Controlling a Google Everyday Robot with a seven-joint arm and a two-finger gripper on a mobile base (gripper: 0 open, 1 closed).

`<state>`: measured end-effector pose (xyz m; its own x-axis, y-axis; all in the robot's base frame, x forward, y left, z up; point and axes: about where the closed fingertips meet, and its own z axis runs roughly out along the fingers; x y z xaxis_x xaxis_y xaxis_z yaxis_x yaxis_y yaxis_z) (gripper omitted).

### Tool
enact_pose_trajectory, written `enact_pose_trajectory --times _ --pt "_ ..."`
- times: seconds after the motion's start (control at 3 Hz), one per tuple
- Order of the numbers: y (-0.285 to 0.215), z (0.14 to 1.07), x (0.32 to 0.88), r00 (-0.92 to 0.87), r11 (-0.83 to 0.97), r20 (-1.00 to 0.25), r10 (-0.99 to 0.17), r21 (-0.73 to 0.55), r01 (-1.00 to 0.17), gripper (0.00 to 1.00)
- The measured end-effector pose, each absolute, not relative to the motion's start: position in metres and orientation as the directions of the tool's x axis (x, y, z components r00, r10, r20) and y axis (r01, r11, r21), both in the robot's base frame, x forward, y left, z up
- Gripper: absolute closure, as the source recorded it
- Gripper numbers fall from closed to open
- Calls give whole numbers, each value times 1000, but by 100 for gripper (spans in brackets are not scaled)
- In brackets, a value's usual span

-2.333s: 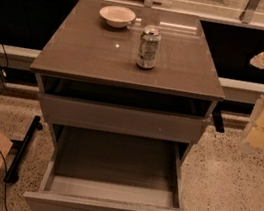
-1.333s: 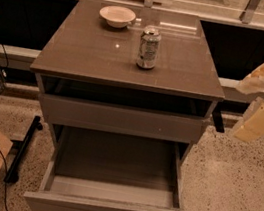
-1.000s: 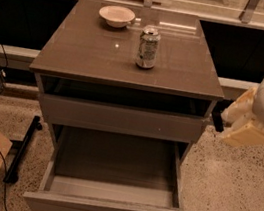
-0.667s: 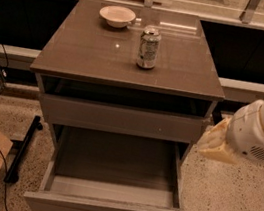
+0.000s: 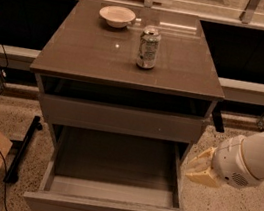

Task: Close middle drawer

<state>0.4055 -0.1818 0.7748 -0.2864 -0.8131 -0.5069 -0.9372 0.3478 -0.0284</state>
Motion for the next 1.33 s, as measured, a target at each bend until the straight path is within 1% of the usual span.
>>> enact_pose_trajectory --times 0.33,0.67,1.33 --pt "-159 734 403 -284 307 -475 -833 30 -951 100" --pt "-151 683 397 -306 295 -472 -827 100 -950 100" --pt "-167 571 371 -411 361 -466 -784 198 -912 100"
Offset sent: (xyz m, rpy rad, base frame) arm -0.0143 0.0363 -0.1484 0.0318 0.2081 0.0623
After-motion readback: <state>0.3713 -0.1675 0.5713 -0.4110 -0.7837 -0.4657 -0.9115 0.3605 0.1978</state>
